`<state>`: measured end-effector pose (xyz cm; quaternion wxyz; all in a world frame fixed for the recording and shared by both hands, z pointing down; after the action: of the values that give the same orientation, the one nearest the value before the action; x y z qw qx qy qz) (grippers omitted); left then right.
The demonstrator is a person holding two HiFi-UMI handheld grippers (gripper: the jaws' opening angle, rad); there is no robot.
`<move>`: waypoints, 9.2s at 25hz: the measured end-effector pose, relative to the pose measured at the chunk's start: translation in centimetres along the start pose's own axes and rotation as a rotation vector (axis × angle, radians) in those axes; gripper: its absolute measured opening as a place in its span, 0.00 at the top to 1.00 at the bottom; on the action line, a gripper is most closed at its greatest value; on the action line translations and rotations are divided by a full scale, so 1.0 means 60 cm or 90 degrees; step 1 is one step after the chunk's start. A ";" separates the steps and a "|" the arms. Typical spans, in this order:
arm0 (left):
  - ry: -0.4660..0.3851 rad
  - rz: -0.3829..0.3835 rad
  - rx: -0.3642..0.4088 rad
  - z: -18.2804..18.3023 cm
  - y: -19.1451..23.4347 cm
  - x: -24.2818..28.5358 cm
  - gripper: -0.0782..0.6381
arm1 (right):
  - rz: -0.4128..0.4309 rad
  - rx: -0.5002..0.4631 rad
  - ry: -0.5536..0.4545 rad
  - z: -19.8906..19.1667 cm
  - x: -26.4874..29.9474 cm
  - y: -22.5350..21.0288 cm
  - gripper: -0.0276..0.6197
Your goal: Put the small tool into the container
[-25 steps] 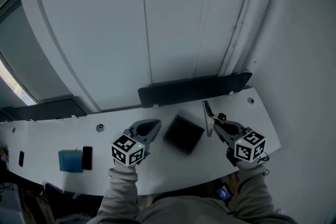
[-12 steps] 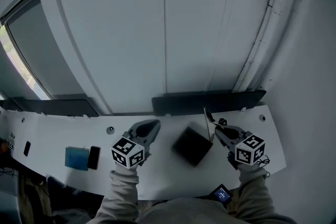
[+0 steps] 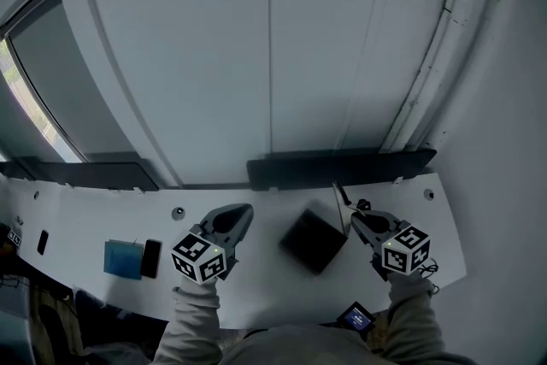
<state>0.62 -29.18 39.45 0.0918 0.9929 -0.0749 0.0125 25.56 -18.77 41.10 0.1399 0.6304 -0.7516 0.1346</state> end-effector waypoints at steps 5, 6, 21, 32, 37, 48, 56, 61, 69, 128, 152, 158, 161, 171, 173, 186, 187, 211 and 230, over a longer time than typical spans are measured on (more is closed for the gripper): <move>0.002 0.014 -0.024 -0.025 -0.001 0.002 0.90 | 0.000 0.012 0.011 -0.014 -0.001 -0.009 0.92; 0.007 0.004 -0.031 -0.031 -0.004 0.000 0.90 | -0.002 0.009 0.015 -0.017 0.001 -0.011 0.92; 0.030 -0.014 -0.056 -0.077 -0.014 0.009 0.90 | 0.012 -0.032 0.070 -0.038 0.044 -0.012 0.92; 0.038 -0.012 -0.080 -0.108 -0.022 0.003 0.90 | -0.006 -0.003 0.125 -0.080 0.082 -0.029 0.92; 0.028 -0.006 -0.097 -0.116 -0.021 -0.005 0.90 | 0.004 -0.008 0.140 -0.095 0.100 -0.030 0.92; 0.015 0.005 -0.121 -0.131 -0.026 -0.015 0.90 | -0.005 -0.096 0.232 -0.153 0.146 -0.041 0.92; 0.011 0.024 -0.122 -0.133 -0.023 -0.032 0.90 | 0.004 -0.139 0.282 -0.191 0.178 -0.028 0.92; 0.004 0.027 -0.127 -0.144 -0.030 -0.045 0.90 | 0.012 -0.158 0.307 -0.205 0.194 -0.031 0.92; -0.037 0.062 -0.097 -0.139 -0.026 -0.071 0.90 | 0.012 -0.180 0.373 -0.248 0.217 -0.039 0.92; 0.019 0.103 -0.138 -0.226 -0.033 -0.100 0.90 | 0.046 -0.209 0.515 -0.399 0.297 -0.037 0.92; 0.004 0.097 -0.173 -0.243 -0.034 -0.115 0.90 | 0.066 -0.115 0.492 -0.378 0.275 -0.037 0.63; 0.008 0.088 -0.171 -0.246 -0.037 -0.107 0.90 | 0.073 -0.118 0.497 -0.384 0.270 -0.033 0.63; 0.017 0.080 -0.171 -0.246 -0.043 -0.108 0.90 | 0.071 -0.117 0.490 -0.381 0.269 -0.029 0.63; 0.042 0.057 -0.148 -0.224 -0.054 -0.089 0.90 | 0.069 -0.118 0.480 -0.361 0.237 -0.032 0.63; 0.042 0.057 -0.146 -0.219 -0.055 -0.088 0.90 | 0.068 -0.113 0.480 -0.360 0.229 -0.030 0.63; 0.053 -0.002 -0.108 -0.189 -0.103 -0.051 0.90 | 0.075 -0.087 0.414 -0.322 0.163 0.007 0.92; 0.053 -0.006 -0.105 -0.186 -0.106 -0.048 0.90 | 0.076 -0.088 0.407 -0.319 0.158 0.013 0.93; 0.071 -0.053 -0.045 -0.135 -0.146 -0.006 0.90 | 0.022 -0.011 0.187 -0.167 0.072 0.080 0.93; 0.104 -0.116 0.021 -0.096 -0.183 0.053 0.90 | -0.012 0.057 0.007 -0.096 -0.033 0.085 0.93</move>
<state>5.35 -17.88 43.25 0.0823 0.9926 0.0239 0.0861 21.10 -13.92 45.56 0.1170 0.6424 -0.7379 0.1707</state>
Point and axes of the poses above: the fingertips, and each gripper's own axes: x forward along the fingers, y to its left, z out of its top, the point moved 3 cm from there along -x, backward along the fingers, and after that the axes turned 15 degrees about -z, right-handed, at the moved point
